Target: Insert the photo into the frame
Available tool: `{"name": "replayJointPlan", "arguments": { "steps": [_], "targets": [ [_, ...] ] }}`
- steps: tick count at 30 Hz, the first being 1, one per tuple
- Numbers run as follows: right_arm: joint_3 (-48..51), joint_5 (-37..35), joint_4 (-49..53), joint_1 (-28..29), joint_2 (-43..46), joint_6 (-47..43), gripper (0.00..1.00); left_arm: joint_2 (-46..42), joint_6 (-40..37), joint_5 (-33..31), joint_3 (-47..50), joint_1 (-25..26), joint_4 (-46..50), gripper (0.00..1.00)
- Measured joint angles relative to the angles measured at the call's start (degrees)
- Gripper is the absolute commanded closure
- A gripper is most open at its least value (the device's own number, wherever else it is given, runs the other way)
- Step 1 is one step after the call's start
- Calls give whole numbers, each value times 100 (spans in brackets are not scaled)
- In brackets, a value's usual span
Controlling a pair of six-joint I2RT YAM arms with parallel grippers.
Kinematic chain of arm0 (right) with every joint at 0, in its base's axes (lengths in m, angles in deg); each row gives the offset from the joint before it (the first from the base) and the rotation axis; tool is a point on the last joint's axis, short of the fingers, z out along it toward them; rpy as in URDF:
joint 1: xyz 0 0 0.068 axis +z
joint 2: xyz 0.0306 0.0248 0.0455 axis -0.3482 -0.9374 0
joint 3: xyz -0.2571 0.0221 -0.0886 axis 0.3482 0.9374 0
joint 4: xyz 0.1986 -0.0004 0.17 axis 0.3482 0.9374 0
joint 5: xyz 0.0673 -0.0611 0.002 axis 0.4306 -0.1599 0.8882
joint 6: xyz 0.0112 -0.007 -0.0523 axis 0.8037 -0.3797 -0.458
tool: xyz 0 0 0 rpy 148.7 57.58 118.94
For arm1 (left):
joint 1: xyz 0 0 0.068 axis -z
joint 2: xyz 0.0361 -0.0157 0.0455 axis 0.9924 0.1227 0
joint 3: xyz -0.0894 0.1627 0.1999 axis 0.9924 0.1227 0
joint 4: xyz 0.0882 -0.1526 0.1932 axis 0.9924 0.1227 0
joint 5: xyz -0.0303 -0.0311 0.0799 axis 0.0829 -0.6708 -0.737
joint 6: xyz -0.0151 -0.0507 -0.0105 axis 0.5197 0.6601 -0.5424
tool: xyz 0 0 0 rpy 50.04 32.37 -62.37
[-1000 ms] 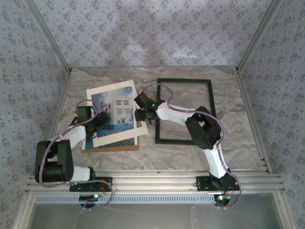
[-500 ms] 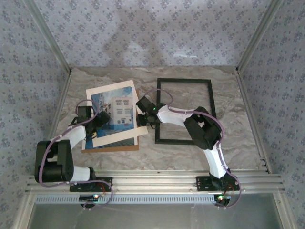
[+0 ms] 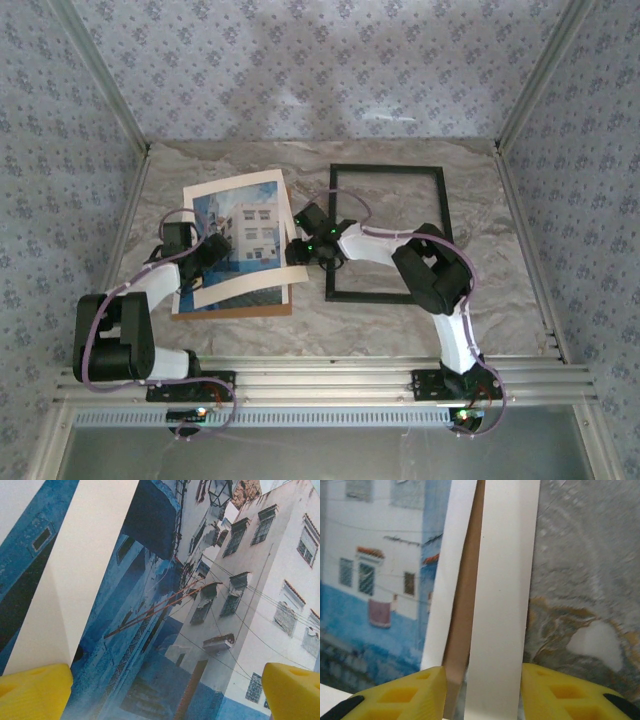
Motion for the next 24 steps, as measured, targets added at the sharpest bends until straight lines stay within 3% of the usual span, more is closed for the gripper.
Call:
{"name": "replayJointPlan", "arguments": {
  "steps": [10,16,24],
  "targets": [
    [894,859,-1325,-337,564,597,54,4,-2,-26,-17,48,7,1],
    [1257,1182,-1943,-422,581,938,49,4,-2,-72,-26,79,22,2],
    [1469,1504,-2673,-435,586,1333,49,15,-7,-129,-33,118,24,1]
  ]
}}
